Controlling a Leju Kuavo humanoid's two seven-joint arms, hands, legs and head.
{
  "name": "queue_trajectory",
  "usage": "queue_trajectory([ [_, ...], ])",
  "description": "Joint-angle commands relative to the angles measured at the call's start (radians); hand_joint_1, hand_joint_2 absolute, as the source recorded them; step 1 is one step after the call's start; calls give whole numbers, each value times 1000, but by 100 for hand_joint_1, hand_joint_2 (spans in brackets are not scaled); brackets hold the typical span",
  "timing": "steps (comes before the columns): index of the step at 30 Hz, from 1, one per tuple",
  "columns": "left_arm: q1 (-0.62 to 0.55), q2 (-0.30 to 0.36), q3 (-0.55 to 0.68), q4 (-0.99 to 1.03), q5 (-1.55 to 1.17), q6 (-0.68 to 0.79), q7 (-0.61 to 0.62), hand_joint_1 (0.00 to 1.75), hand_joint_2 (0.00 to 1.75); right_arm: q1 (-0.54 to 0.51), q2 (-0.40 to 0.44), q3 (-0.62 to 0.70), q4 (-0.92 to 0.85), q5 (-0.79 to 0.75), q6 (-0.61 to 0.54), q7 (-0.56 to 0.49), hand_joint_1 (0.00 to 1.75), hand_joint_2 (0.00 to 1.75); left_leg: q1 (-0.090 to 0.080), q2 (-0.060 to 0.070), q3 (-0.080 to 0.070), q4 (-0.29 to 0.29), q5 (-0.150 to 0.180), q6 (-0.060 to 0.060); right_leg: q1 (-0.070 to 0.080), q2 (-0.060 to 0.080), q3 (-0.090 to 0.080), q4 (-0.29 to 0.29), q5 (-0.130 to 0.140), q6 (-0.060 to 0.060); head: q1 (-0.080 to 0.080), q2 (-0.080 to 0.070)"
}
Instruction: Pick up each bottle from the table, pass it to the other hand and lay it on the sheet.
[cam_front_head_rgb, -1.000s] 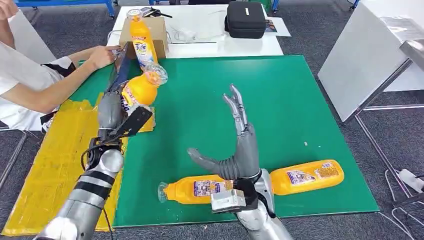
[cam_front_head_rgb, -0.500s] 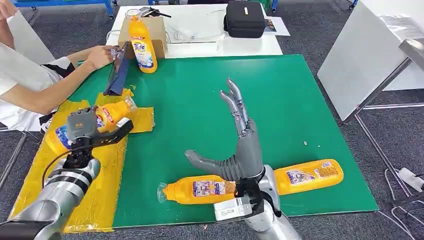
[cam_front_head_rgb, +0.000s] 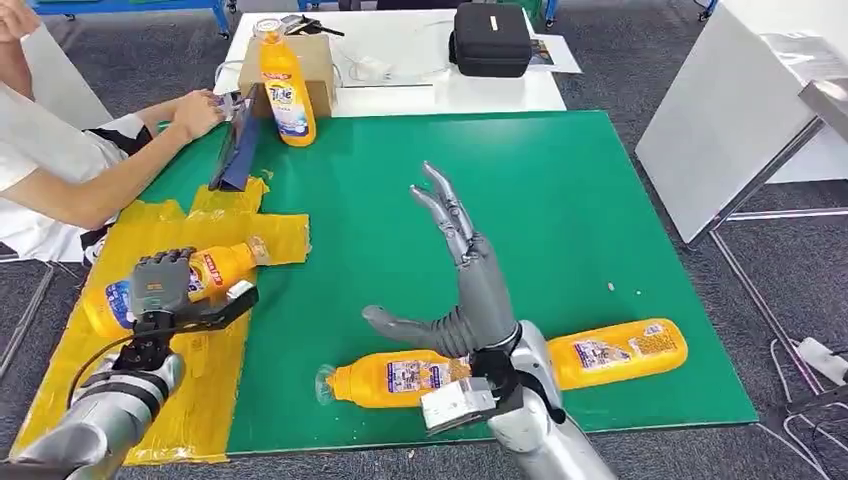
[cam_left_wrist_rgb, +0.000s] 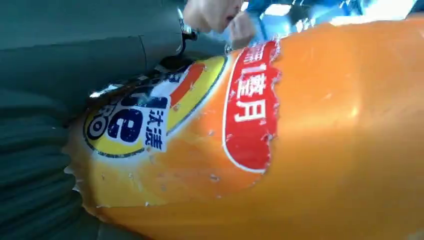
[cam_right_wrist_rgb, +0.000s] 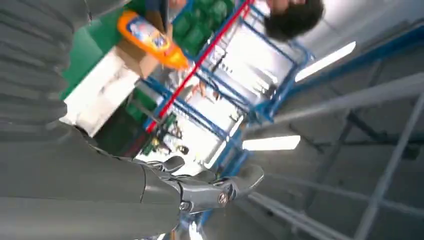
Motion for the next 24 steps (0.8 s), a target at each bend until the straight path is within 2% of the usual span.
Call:
queue_trajectory([
  [1, 56, -98, 57, 75, 158, -1, -172, 0, 175, -44, -25, 1, 110, -5, 12, -3, 0, 175, 0, 1, 8, -3, -1, -1, 0, 5, 8, -2, -1, -3, 0, 0],
  [6, 62, -137, 161, 10, 328, -19, -317, 0, 175, -55, -33, -2, 154, 58, 27, 41, 0, 175, 0, -6, 6, -1, 0, 0, -1, -2, 8, -1, -1, -1, 0, 0],
  [11, 66, -137, 170, -1, 350, -29, -334, 0, 175, -59, -34, -4, 168, 64, 30, 44, 0, 175, 0, -6, 6, -1, 1, 1, -1, -2, 8, -2, -1, -2, 0, 0],
  [20, 95, -156, 217, -50, 481, -71, -441, 0, 175, -92, -55, 26, 233, 159, 76, 94, 0, 175, 0, -5, 6, -1, 1, 1, 0, -1, 8, -2, 0, -2, -1, 0],
  [23, 135, -183, 257, -141, 633, -124, -590, 0, 175, -105, -93, 72, 260, 192, 156, 103, 0, 175, 0, -6, 6, -1, 2, 1, -1, -2, 8, -2, 0, -1, 0, 0],
  [24, 178, -196, 263, -240, 735, -199, -665, 0, 175, -111, -115, 100, 284, 211, 192, 101, 0, 175, 0, -6, 6, -1, 2, 1, 0, -2, 8, -2, 0, -2, 0, 0],
])
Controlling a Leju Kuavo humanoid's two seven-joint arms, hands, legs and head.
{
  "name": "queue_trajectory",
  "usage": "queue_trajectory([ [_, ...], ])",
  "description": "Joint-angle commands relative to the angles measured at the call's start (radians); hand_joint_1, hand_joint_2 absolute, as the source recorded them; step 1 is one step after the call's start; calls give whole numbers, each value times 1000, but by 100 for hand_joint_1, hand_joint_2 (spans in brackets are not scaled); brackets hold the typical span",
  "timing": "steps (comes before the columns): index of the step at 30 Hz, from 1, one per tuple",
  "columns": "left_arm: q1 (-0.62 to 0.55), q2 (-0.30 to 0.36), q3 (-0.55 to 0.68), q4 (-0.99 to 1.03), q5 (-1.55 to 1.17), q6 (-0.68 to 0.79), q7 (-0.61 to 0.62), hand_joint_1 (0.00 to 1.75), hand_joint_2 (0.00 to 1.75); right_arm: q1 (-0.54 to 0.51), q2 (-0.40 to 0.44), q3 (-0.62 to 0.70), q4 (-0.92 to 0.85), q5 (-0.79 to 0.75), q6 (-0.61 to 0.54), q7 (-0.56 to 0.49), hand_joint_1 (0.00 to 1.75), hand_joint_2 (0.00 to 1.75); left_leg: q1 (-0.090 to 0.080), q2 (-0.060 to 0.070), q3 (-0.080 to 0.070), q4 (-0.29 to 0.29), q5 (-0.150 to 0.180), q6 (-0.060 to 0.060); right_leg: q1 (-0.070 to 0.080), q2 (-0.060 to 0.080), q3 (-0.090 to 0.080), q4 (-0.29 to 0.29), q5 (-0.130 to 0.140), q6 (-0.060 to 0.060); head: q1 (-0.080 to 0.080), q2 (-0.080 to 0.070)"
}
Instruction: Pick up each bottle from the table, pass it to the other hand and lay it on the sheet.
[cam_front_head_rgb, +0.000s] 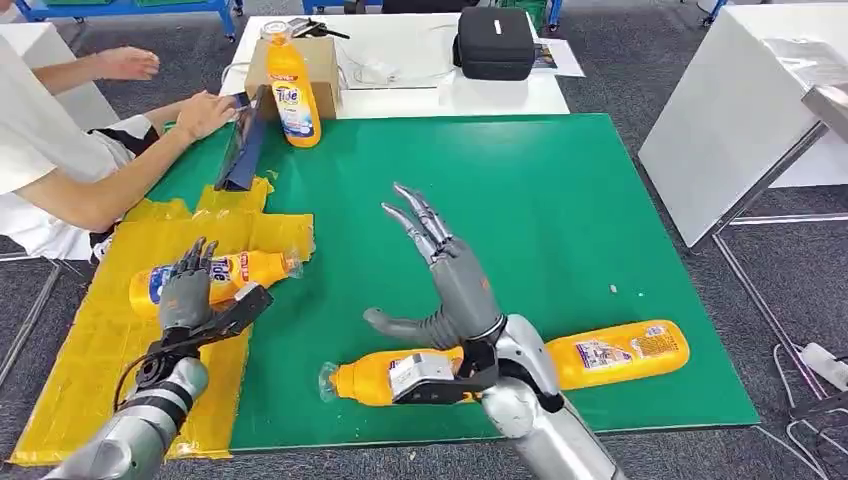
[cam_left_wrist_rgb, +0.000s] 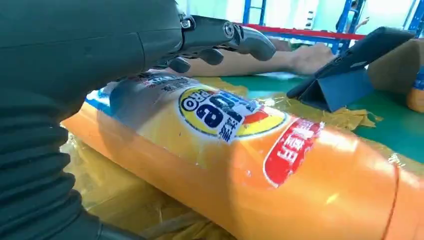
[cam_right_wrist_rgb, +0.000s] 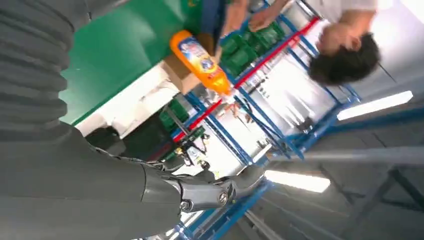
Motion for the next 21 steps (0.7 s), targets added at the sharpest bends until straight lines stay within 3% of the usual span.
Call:
queue_trajectory([
  [1, 148, -91, 82, -262, 327, -194, -268, 0, 175, -79, -107, 126, 169, 76, 156, 12, 0, 175, 1, 2, 4, -1, -1, -1, 1, 6, 4, -3, 1, -2, 0, 0],
  [7, 294, -95, 31, -616, 503, -303, -297, 0, 175, -112, -145, 206, 305, 101, 205, -10, 0, 175, 1, 4, 2, 0, -2, -1, 1, 7, 2, -2, 0, -2, 0, 0],
  [21, 283, -102, 33, -624, 540, -250, -308, 0, 175, -140, -158, 290, 388, 95, 247, -28, 0, 175, 2, 2, -2, 1, -2, -1, 2, 5, -2, -1, -1, -2, 0, 0],
])
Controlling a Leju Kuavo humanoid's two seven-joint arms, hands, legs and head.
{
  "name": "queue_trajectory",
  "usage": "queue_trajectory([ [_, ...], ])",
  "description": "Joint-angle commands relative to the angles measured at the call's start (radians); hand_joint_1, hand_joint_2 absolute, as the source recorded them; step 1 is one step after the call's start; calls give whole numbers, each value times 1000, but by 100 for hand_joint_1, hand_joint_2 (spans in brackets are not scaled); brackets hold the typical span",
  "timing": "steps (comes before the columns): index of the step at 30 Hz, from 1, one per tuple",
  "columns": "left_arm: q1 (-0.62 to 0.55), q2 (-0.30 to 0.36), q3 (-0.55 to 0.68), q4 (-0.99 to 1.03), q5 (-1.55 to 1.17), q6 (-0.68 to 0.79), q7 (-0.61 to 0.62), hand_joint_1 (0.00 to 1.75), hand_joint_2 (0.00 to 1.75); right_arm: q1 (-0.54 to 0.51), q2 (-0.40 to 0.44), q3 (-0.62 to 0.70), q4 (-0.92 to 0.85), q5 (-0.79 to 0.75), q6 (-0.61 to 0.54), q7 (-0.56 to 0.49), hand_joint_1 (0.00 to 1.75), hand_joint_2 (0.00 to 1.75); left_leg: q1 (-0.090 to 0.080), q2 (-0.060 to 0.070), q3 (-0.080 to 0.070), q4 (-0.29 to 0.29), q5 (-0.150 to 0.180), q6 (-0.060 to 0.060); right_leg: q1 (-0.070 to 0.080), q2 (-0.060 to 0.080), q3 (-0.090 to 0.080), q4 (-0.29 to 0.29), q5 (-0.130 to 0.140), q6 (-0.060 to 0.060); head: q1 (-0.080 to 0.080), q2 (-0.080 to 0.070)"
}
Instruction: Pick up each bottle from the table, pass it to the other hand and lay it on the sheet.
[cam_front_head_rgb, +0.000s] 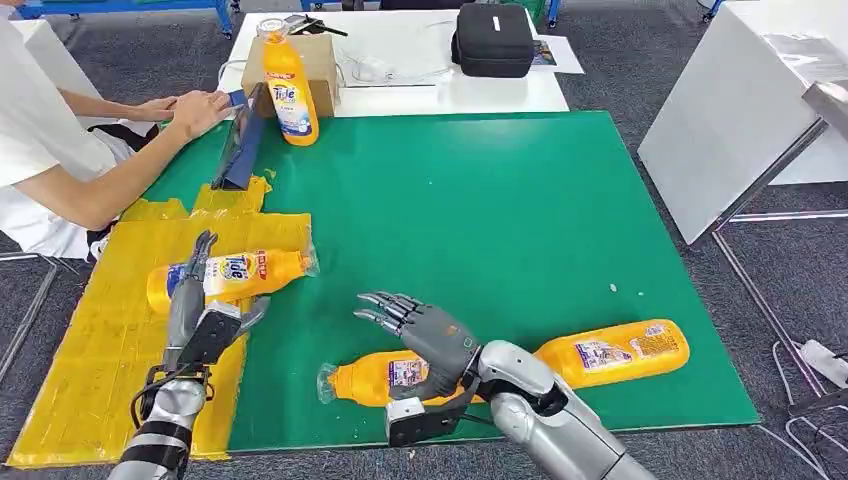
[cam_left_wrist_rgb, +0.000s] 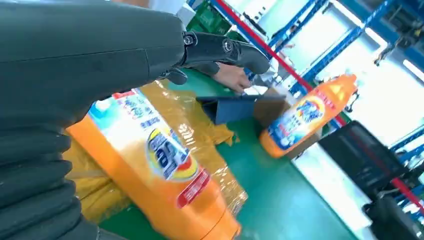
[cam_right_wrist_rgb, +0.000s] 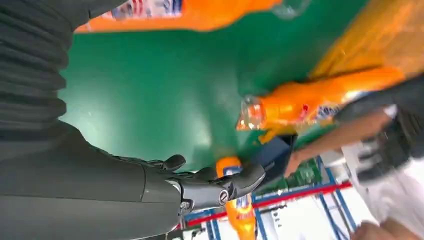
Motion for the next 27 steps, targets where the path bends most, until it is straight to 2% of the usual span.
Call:
queue_trajectory([
  [1, -10, -18, -1, -11, 41, -13, -10, 0, 175, -66, -26, 94, 114, -13, 26, -10, 0, 175, 1, 0, 2, 0, -1, 0, 0, 3, 3, 0, -1, -2, 0, 0],
  [15, -10, -18, -1, -11, 41, -13, -10, 0, 175, -66, -26, 94, 114, -13, 26, -10, 0, 175, 1, 0, 2, 1, -1, -1, 0, 3, 2, 0, -1, -2, 0, 0],
  [20, -33, -31, -13, 34, 58, -12, -28, 0, 175, -66, -26, 103, 134, -57, 44, -21, 0, 175, 0, -1, 2, 0, 0, 0, 0, 2, 2, 0, 0, -1, 0, 0],
  [27, -22, -42, -8, 34, 79, 5, -24, 0, 175, -63, -54, 103, 171, -51, 33, 18, 0, 175, 1, -2, 3, 0, -1, -1, 0, 2, 4, -1, -1, -2, 0, 0],
])
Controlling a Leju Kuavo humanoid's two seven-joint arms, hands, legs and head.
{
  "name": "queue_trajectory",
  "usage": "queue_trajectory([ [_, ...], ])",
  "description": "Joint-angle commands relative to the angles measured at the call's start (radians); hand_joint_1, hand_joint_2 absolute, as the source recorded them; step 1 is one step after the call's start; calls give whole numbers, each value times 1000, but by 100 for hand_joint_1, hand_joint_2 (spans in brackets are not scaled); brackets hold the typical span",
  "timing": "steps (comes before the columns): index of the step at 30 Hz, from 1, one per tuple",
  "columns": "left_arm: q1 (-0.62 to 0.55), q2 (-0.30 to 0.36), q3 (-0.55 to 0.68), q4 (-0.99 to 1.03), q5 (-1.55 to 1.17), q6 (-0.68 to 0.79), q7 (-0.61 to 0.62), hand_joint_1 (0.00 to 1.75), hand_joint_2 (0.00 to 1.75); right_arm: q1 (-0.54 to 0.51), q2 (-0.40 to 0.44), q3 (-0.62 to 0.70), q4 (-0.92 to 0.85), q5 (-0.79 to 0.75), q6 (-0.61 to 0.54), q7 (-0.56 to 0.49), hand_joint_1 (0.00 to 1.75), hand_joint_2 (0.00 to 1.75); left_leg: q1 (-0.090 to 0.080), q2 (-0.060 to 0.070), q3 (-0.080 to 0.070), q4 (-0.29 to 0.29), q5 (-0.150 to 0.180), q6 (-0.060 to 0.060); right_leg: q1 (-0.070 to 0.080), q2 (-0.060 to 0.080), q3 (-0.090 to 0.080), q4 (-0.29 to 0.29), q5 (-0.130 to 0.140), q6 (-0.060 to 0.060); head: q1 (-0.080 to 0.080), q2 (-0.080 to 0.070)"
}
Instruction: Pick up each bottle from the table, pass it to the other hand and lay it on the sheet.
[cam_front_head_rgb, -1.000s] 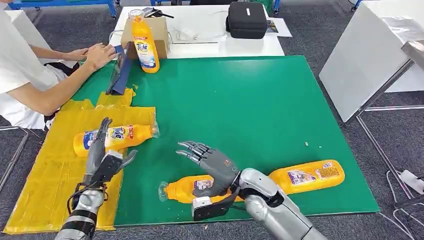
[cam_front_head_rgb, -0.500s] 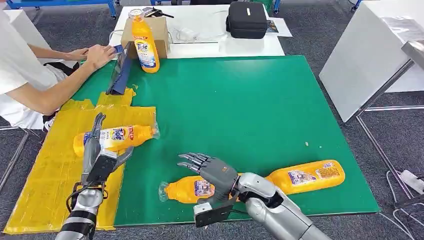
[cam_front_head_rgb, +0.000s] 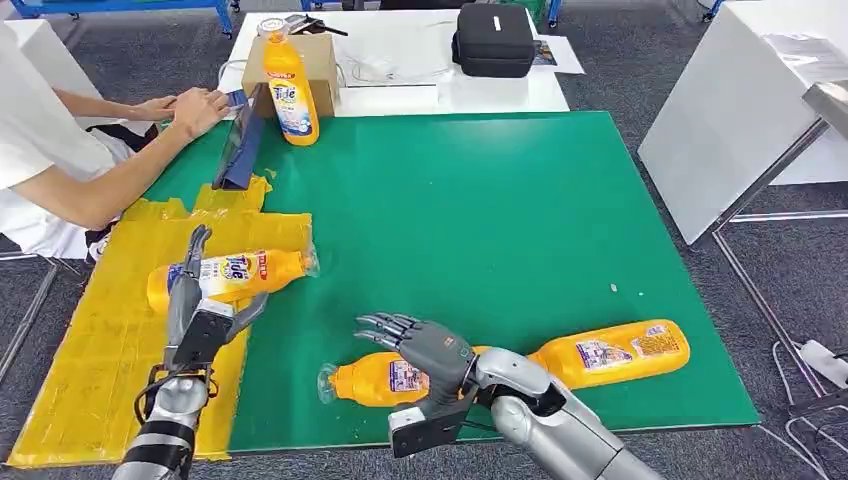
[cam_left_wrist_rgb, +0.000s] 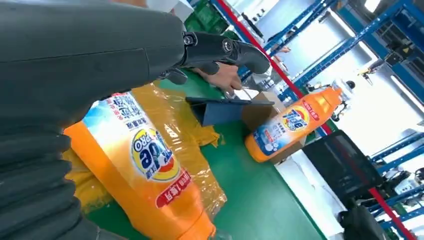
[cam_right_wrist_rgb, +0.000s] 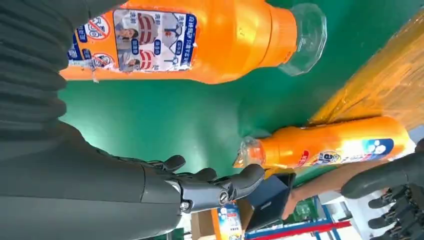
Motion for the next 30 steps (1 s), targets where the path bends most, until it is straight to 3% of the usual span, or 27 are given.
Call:
queue_trajectory([
  [1, -18, -19, -6, 52, 21, 13, 6, 0, 175, -35, -45, 36, 90, 17, -7, 41, 0, 175, 1, -2, 5, 0, -2, -1, 1, 2, 5, -1, -2, -3, 0, 0],
  [10, 54, -56, 14, -27, 48, 6, 15, 0, 175, 27, -193, -3, -11, 75, -44, 101, 0, 175, 0, -3, 2, 0, -1, 0, 0, 0, 3, -1, -2, -1, 0, 0],
  [21, 92, -85, 53, -91, 79, -26, 32, 0, 175, 39, -261, -93, -78, 229, -51, 205, 0, 175, 0, 0, 1, 1, -2, -1, 0, 3, 2, 0, -1, -2, -1, 0],
  [27, 114, -102, 32, -144, 71, -46, 54, 0, 175, 33, -206, -115, -11, 382, -94, 331, 0, 175, 1, 0, 4, 1, -4, -1, 1, 5, 4, 0, -2, -3, -1, 0],
  [30, 108, -105, 14, -151, 71, -51, 57, 0, 175, -2, -163, -121, 76, 403, -73, 328, 0, 175, 1, 1, 1, 0, -1, -1, 0, 4, 2, -1, 0, -1, 0, 0],
])
